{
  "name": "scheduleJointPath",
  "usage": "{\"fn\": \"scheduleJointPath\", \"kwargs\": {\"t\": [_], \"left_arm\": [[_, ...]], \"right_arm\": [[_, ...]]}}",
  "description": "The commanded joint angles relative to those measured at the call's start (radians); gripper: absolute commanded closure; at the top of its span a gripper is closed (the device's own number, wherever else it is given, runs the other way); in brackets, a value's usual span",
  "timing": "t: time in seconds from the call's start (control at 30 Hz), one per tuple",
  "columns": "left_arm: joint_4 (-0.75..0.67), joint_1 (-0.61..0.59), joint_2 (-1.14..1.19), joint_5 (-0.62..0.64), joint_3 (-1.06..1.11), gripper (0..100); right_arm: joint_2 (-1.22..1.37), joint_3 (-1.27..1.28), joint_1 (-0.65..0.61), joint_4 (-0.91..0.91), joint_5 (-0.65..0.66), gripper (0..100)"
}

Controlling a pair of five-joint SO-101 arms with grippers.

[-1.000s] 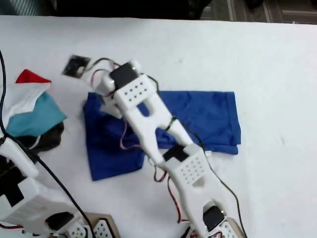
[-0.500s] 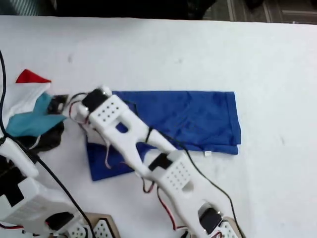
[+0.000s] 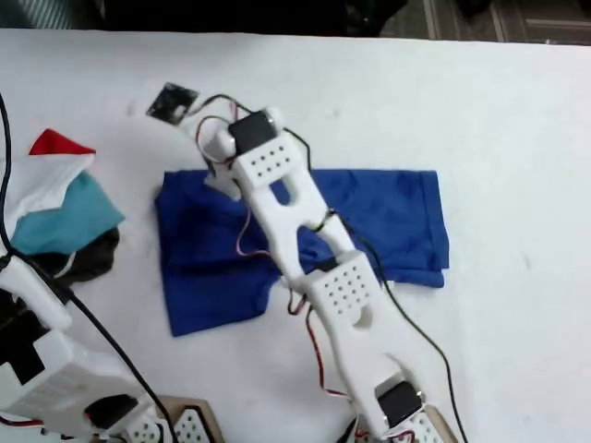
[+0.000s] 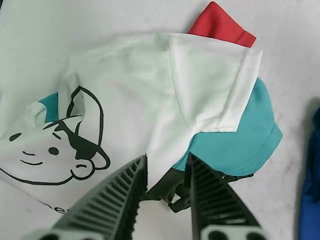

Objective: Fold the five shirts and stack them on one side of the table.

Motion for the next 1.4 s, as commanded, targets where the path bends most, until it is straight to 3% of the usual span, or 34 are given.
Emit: {"fn": "scheduleJointPath", "kwargs": {"t": [0.0,0.2,0.5,0.67,1.07,1.2,1.37], "left_arm": [[0.002,0.005,-0.047,-0.006,0.002,85],[0.002,-0.001,-0.047,-0.006,0.002,85],[0.0,0.004,-0.048,-0.006,0.063,85],[-0.002,0.004,-0.056,-0.008,0.121,85],[-0.002,-0.012,-0.068,-0.008,0.091,85],[-0.002,-0.018,-0.076,-0.008,0.025,85],[-0.002,-0.018,-0.077,-0.008,0.0,85]], "right_arm": [[-0.048,-0.054,-0.041,0.018,-0.009,98.0],[-0.068,0.137,-0.088,0.016,-0.003,98.0],[-0.067,0.321,0.093,0.005,-0.003,98.0],[-0.081,0.334,0.127,0.01,-0.003,98.0],[-0.384,0.408,-0.008,0.015,-0.011,98.1],[-0.561,0.677,-0.061,0.016,-0.011,98.1],[-0.728,1.063,-0.228,-0.012,-0.011,95.7]]}}
